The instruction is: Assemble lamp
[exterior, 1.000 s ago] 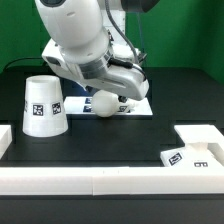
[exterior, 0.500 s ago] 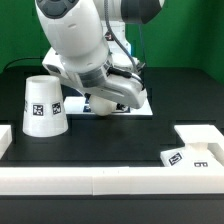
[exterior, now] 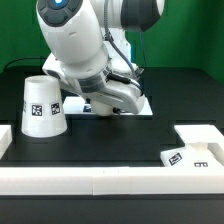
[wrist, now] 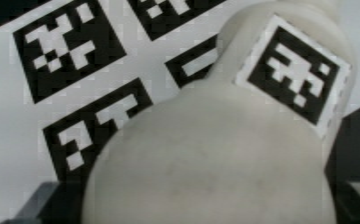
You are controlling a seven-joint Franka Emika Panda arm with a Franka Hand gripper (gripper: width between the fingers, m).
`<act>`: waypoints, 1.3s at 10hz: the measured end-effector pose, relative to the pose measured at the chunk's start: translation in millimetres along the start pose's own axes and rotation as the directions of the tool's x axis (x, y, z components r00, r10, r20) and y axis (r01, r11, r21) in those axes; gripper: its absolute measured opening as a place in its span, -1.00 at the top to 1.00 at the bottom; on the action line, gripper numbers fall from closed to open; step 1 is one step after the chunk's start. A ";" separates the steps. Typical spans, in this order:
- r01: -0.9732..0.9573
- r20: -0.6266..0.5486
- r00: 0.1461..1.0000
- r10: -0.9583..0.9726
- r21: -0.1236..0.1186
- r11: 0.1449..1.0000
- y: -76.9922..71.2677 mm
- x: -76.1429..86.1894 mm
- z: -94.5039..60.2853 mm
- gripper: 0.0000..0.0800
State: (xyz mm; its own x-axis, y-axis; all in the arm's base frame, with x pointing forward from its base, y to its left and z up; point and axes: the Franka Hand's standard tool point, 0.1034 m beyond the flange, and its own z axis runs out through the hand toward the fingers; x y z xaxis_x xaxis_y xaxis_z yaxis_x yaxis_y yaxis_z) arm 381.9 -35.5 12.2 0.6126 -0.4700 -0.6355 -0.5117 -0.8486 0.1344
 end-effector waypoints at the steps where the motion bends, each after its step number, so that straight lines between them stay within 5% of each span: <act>1: 0.003 -0.001 1.000 -0.003 0.000 1.000 -1.4 -0.4 -1.7 -0.43; 4: 0.045 0.000 0.999 -0.045 -0.010 0.999 -23.5 -12.5 -29.0 -0.43; 6: 0.098 0.010 0.995 -0.097 -0.019 0.995 -52.5 -32.8 -70.7 -0.44; 8: 0.143 -0.008 0.990 -0.143 -0.028 0.989 -77.1 -37.2 -86.2 -0.44; 11: 0.142 -0.003 0.990 -0.142 -0.031 0.989 -71.8 -35.4 -83.2 -0.44; 12: 0.214 -0.023 0.976 -0.216 -0.064 0.975 -75.8 -31.5 -92.0 -0.44; 13: 0.317 -0.047 0.946 -0.320 -0.063 0.946 -91.1 -31.6 -117.3 -0.44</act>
Offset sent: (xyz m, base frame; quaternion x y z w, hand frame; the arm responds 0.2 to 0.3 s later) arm 0.0270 0.0173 0.0410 -0.0374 -0.0023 -0.0310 0.9988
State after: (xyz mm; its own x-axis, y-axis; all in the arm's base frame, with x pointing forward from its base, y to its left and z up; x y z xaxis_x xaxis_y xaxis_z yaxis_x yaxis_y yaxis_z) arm 479.8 28.2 109.2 0.7714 -0.1846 -0.6089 -0.2520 -0.9674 -0.0260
